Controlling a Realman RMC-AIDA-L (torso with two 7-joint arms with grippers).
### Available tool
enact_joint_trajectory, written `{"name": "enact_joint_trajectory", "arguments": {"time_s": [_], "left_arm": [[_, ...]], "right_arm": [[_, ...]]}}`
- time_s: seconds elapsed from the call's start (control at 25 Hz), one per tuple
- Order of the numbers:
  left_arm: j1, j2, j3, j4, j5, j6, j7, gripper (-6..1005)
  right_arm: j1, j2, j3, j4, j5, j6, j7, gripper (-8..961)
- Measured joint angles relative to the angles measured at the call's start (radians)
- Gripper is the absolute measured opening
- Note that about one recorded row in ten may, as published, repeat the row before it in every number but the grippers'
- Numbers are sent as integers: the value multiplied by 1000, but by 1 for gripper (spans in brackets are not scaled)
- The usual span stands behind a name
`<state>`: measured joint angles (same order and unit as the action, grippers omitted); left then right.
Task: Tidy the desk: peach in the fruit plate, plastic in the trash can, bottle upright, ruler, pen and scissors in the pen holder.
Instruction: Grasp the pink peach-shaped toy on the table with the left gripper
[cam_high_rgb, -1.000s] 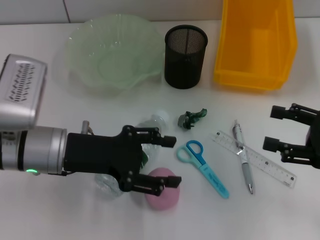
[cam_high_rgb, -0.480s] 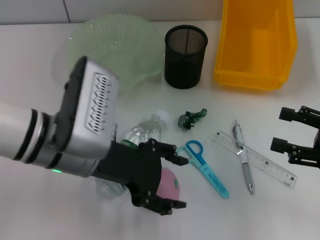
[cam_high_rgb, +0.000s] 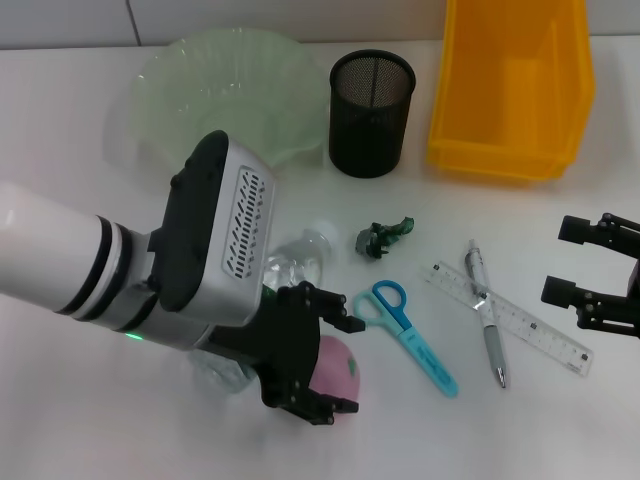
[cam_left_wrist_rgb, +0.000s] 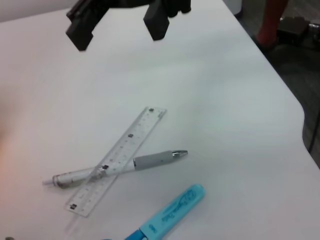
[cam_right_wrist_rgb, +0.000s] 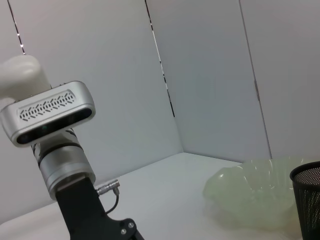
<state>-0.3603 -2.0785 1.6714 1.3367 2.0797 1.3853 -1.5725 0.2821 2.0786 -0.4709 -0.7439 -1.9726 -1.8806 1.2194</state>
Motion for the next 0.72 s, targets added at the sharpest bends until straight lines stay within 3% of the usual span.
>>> {"name": "enact_joint_trajectory", "arguments": {"time_s": [0.44,0.64,0.72], "left_arm": [[-43,-1,39,-56,59,-5,-8,617],[-71,-2,46,-53,87,0,-48,366],[-67,-2,46,-38,83,1,-48,309]], "right_arm": [[2,1,0,1,0,0,0,835],[1,2,0,1,0,0,0,835],[1,2,0,1,0,0,0,835]]}}
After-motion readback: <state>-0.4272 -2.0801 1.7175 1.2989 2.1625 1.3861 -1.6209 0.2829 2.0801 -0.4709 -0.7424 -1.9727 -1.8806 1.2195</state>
